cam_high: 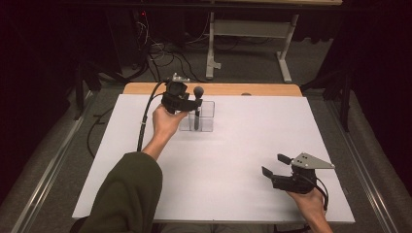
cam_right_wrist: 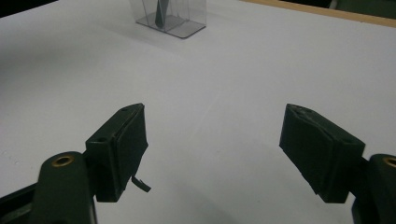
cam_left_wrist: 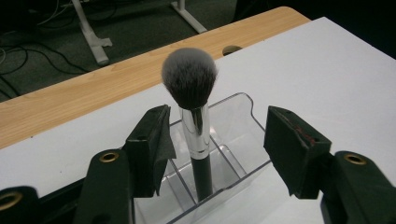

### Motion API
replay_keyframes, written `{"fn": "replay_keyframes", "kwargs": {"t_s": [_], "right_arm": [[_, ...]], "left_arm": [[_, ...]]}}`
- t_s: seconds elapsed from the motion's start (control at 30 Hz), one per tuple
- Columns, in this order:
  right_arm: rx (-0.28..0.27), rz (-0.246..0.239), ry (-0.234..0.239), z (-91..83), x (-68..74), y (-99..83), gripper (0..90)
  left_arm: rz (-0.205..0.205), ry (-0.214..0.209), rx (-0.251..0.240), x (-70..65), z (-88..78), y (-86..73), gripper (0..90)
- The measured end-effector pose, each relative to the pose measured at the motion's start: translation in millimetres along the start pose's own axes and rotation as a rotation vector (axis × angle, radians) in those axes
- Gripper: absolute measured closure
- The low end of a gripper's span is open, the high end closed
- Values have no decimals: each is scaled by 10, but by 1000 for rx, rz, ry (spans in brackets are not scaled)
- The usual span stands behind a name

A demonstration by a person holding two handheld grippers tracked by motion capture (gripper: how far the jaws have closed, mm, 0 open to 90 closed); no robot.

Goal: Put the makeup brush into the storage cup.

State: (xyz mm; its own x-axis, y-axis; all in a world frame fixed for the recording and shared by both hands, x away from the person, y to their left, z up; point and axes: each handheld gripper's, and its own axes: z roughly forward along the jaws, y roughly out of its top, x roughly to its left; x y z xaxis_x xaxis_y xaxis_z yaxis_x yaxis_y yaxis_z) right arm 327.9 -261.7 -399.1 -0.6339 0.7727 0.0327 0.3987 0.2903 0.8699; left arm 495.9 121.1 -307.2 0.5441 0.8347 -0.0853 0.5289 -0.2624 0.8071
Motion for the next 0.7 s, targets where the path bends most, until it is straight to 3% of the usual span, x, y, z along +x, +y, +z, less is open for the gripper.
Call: {"fn": "replay_keyframes", "kwargs": {"t_s": [0.1, 0.27, 0.7], "right_arm": [[2, 0, 1, 3, 1, -1, 247], [4, 1, 2, 10, -1, -1, 247], [2, 0, 1, 6, -1, -1, 247]], "left_arm": [[15, 0, -1, -12, -50, 3, 406], [5, -7, -11, 18, -129, 4, 405], [16, -22, -15, -9, -200, -4, 403]]}}
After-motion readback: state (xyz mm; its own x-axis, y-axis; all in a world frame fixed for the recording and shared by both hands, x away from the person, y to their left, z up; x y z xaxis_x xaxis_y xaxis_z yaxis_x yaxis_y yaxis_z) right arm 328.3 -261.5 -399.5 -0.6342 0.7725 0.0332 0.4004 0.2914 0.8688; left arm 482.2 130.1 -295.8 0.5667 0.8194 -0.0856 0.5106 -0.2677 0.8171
